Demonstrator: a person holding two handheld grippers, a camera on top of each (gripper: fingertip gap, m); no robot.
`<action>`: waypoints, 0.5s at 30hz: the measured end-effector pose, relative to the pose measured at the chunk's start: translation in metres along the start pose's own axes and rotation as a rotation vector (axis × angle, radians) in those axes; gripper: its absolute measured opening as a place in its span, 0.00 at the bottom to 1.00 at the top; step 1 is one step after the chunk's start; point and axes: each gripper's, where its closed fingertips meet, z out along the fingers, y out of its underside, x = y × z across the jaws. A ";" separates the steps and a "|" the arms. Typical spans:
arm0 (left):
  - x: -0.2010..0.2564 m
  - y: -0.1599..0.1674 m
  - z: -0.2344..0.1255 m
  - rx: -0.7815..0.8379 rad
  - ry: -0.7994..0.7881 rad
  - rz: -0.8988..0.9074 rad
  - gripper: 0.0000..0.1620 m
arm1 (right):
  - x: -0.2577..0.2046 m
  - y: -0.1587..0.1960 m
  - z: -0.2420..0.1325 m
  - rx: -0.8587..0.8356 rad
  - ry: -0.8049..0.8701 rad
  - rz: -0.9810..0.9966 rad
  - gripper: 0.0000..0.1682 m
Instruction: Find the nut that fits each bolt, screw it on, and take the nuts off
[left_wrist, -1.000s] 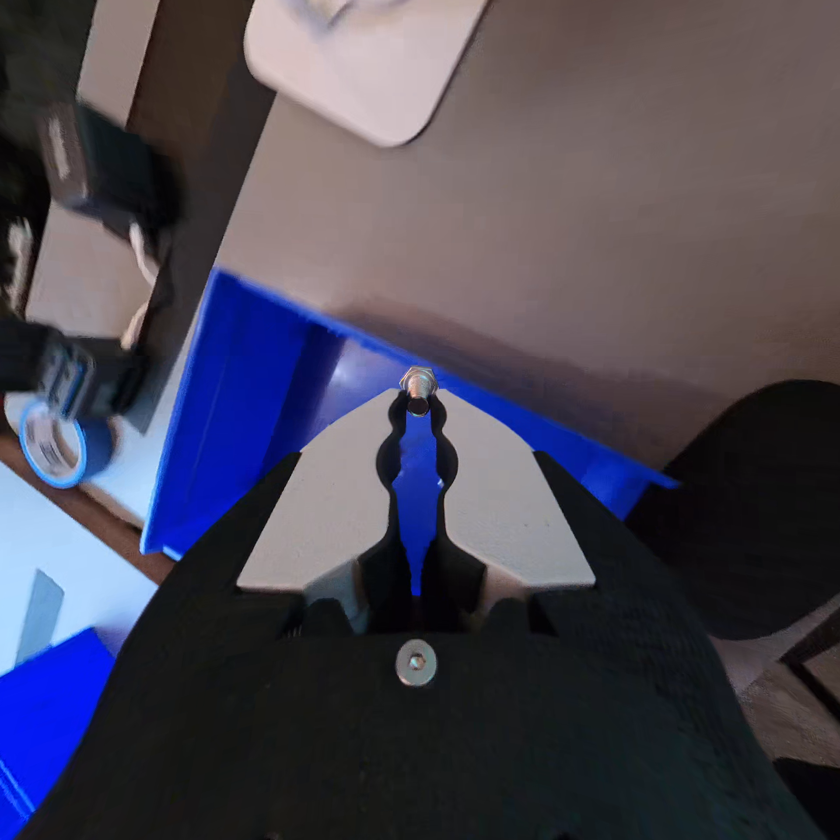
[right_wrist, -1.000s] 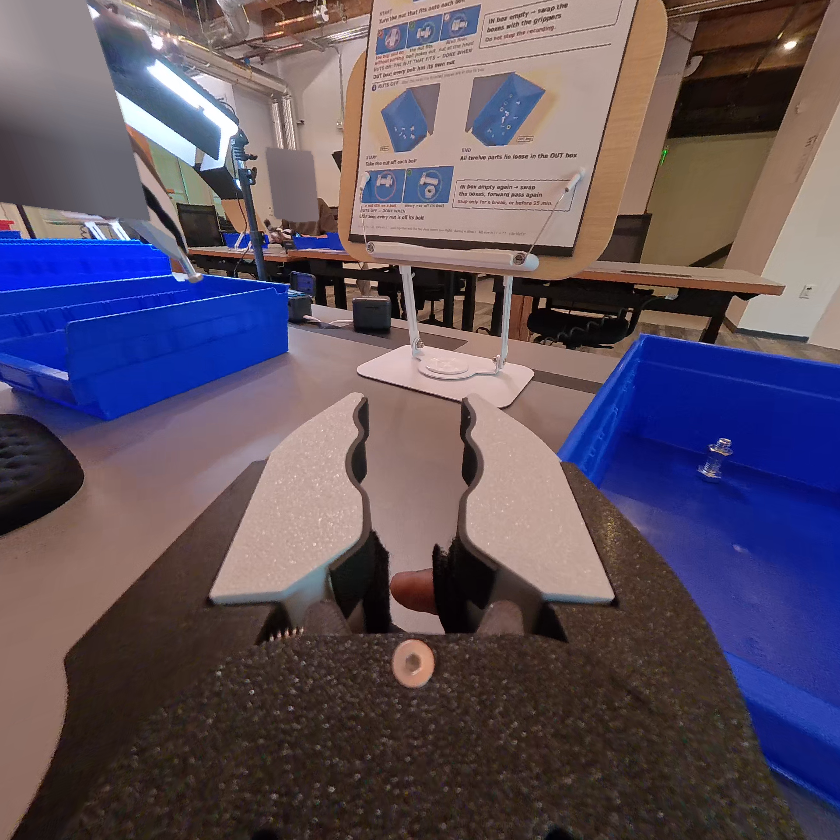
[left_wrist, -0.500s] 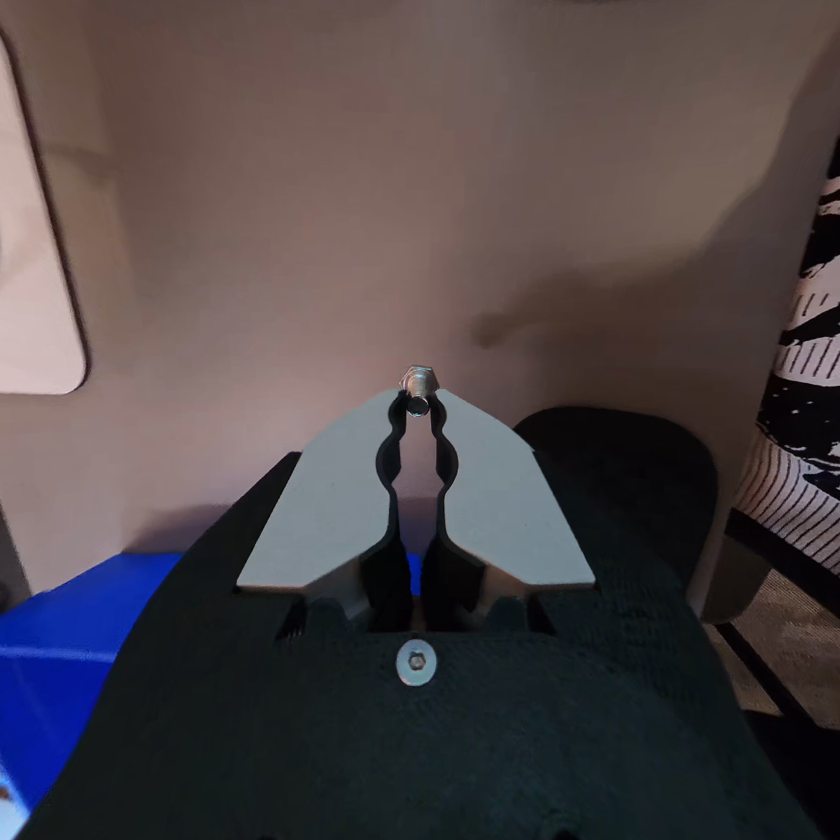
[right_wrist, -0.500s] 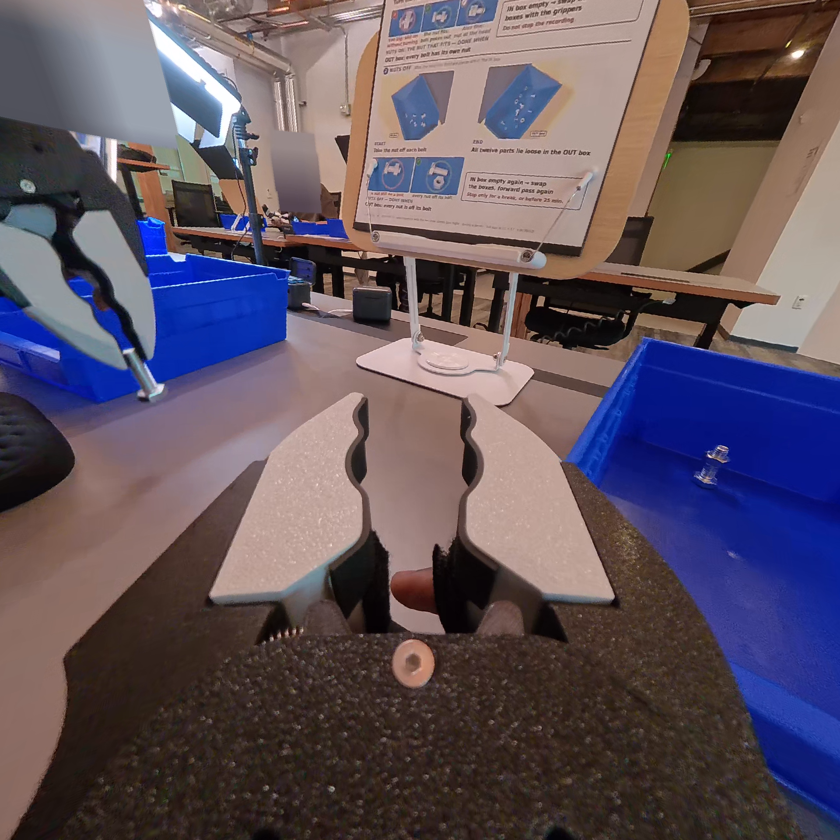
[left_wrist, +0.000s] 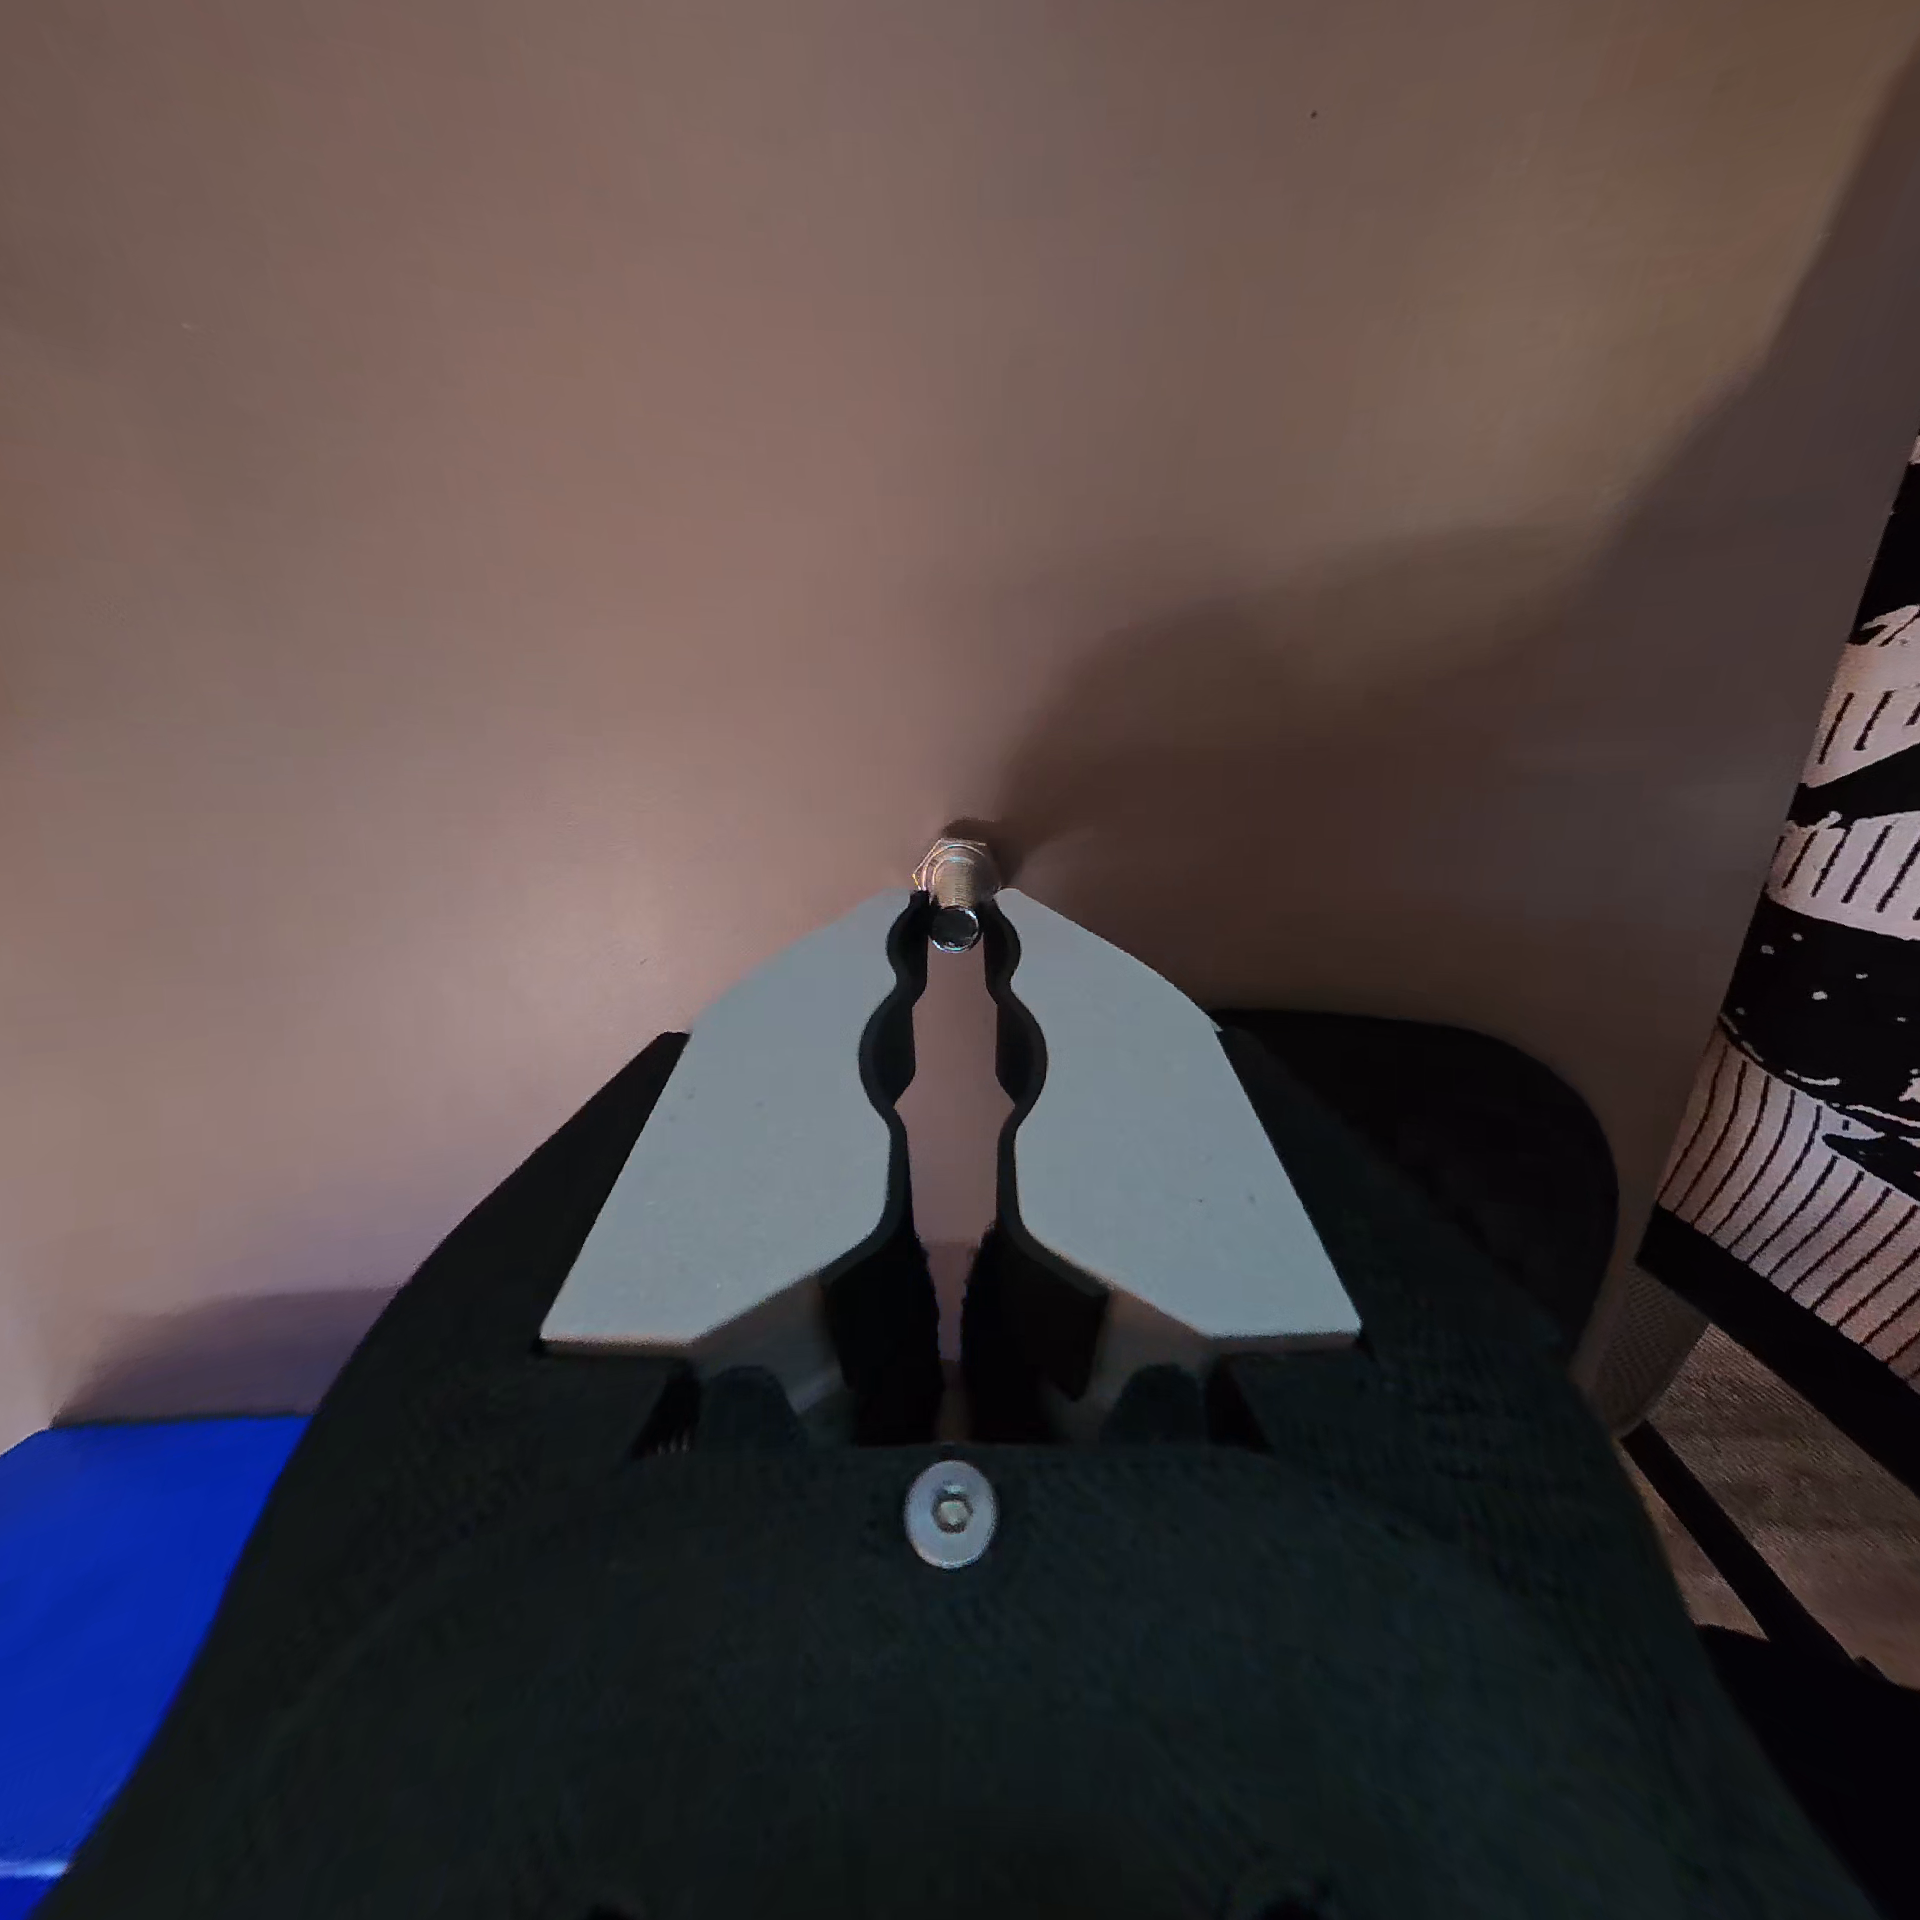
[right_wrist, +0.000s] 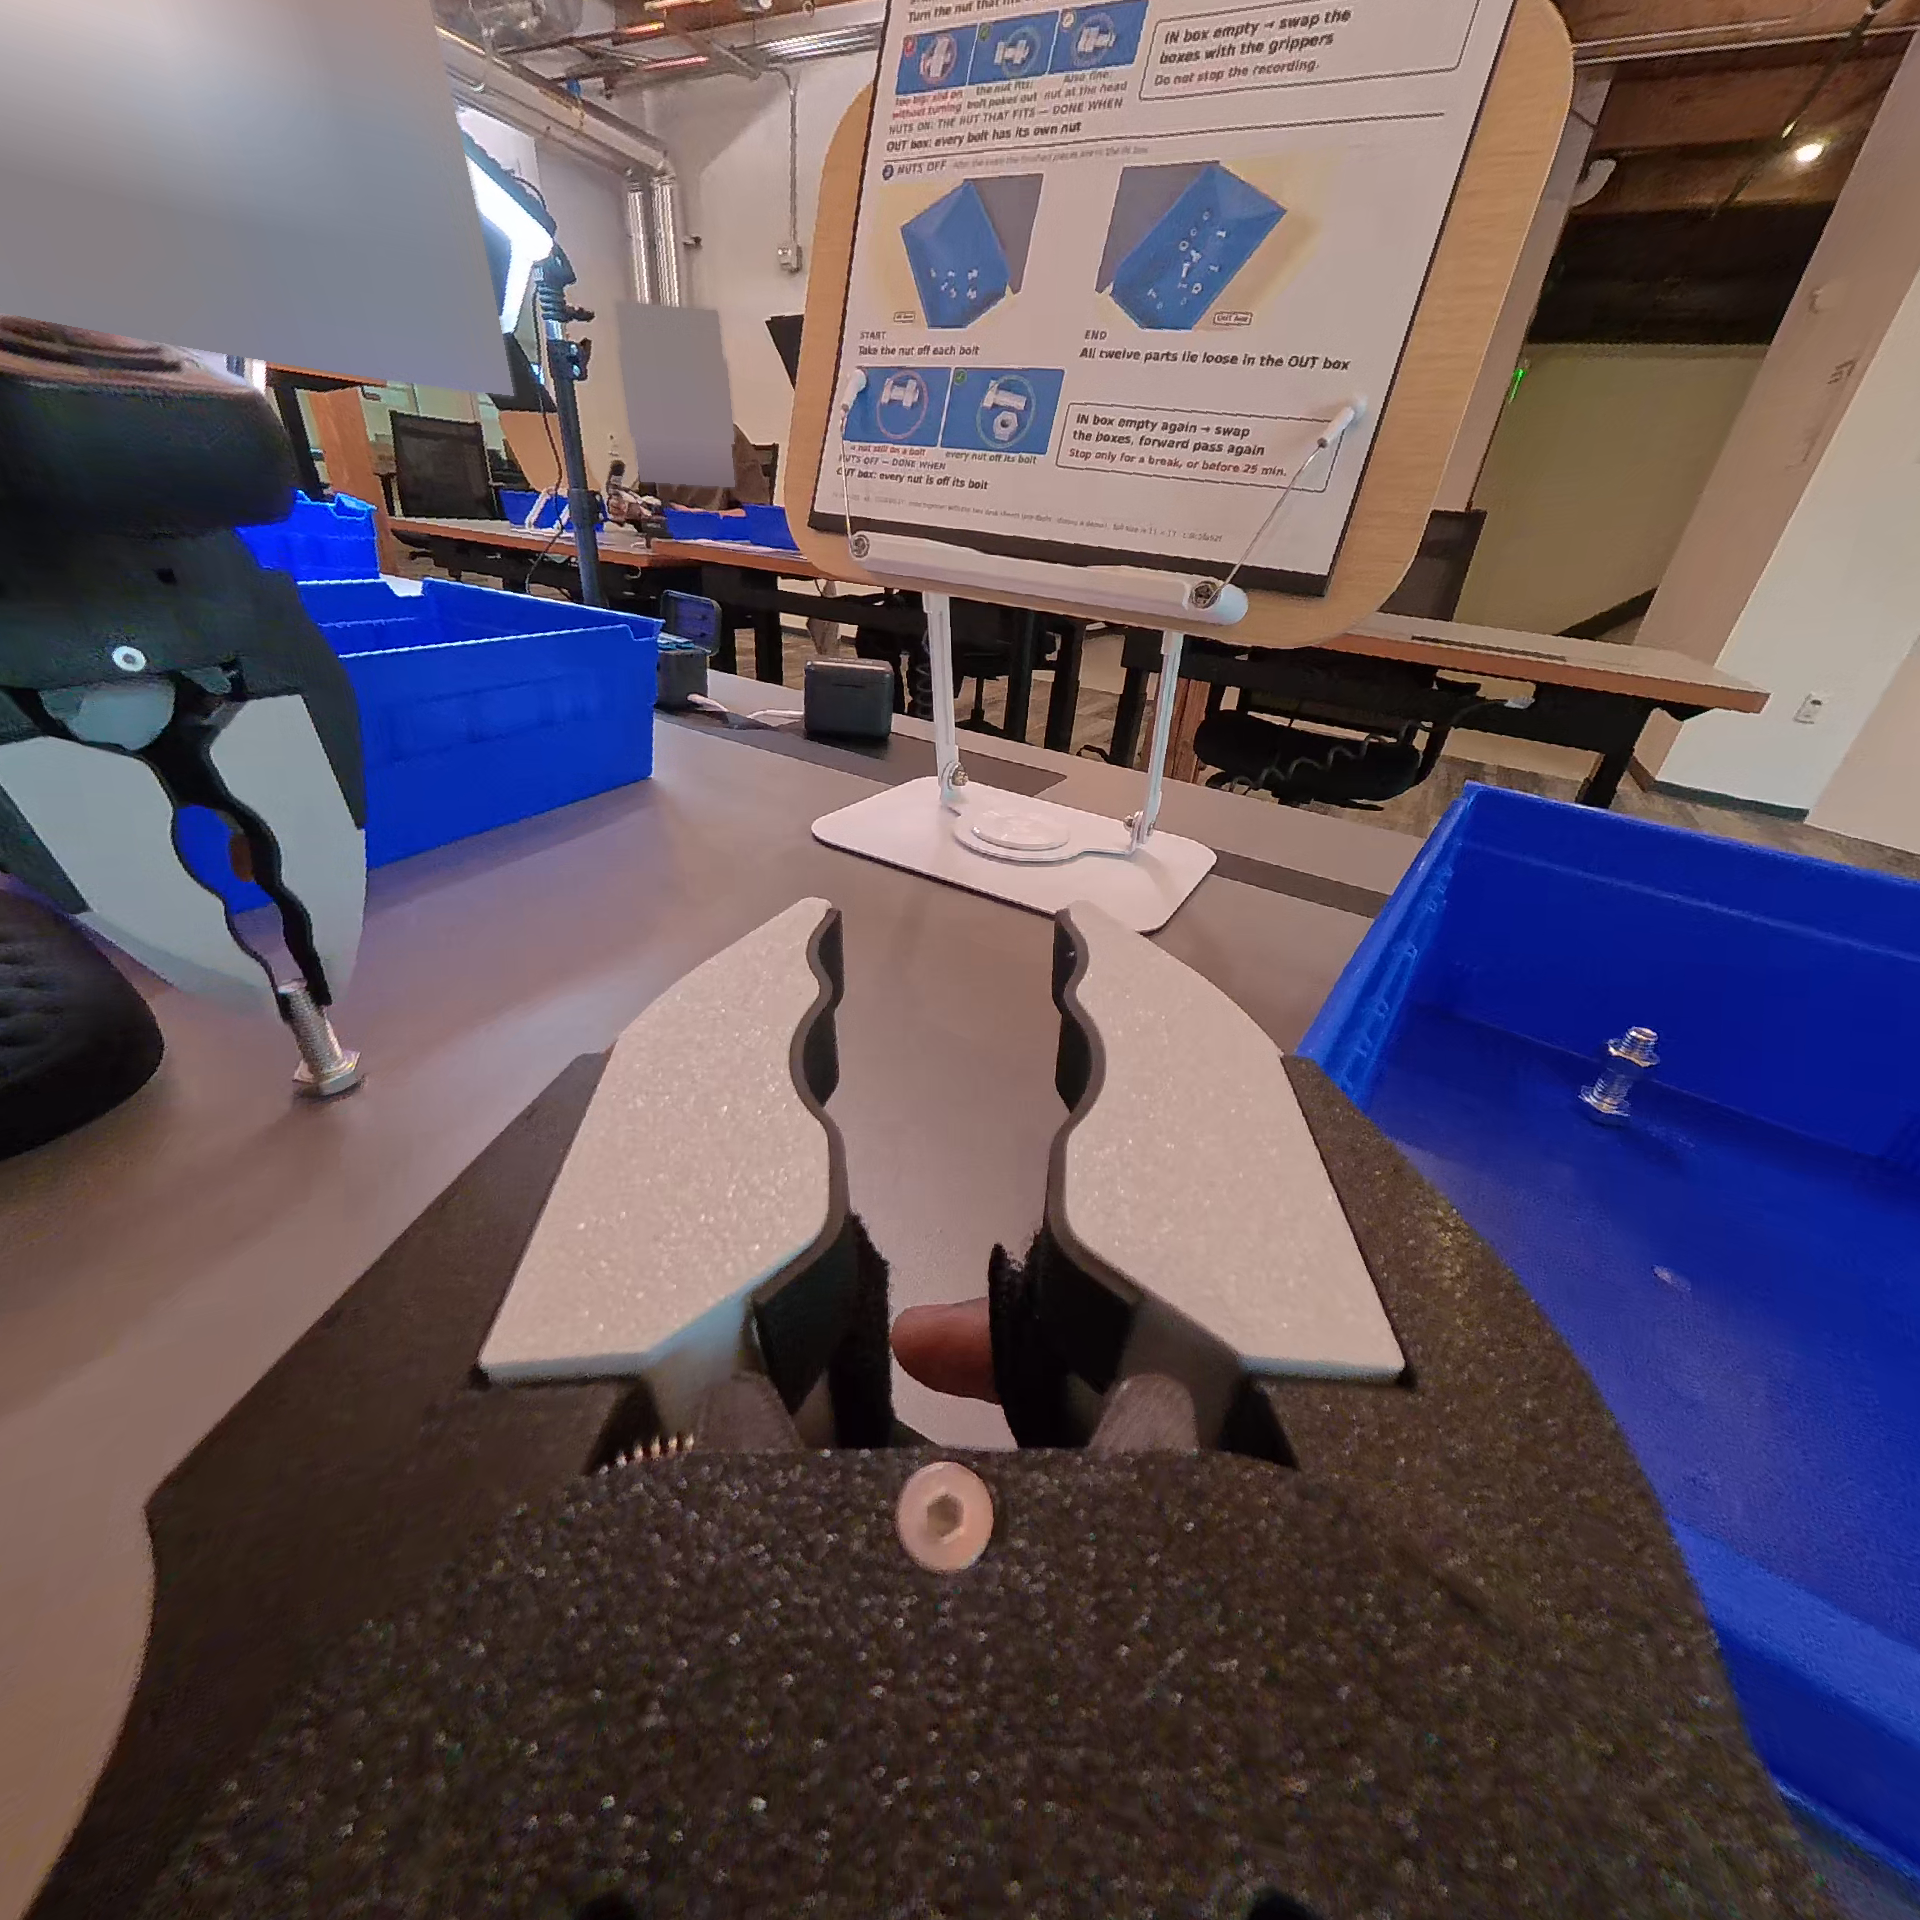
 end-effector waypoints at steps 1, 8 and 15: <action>0.000 0.000 0.001 0.000 0.001 -0.002 0.06 | 0.000 0.000 0.000 0.000 0.000 0.000 0.23; -0.010 -0.002 -0.019 0.085 -0.037 -0.070 0.17 | 0.000 0.000 0.000 0.002 0.000 0.004 0.23; -0.059 0.059 -0.110 0.234 -0.257 -0.320 0.23 | 0.001 0.000 0.000 0.006 -0.003 0.011 0.23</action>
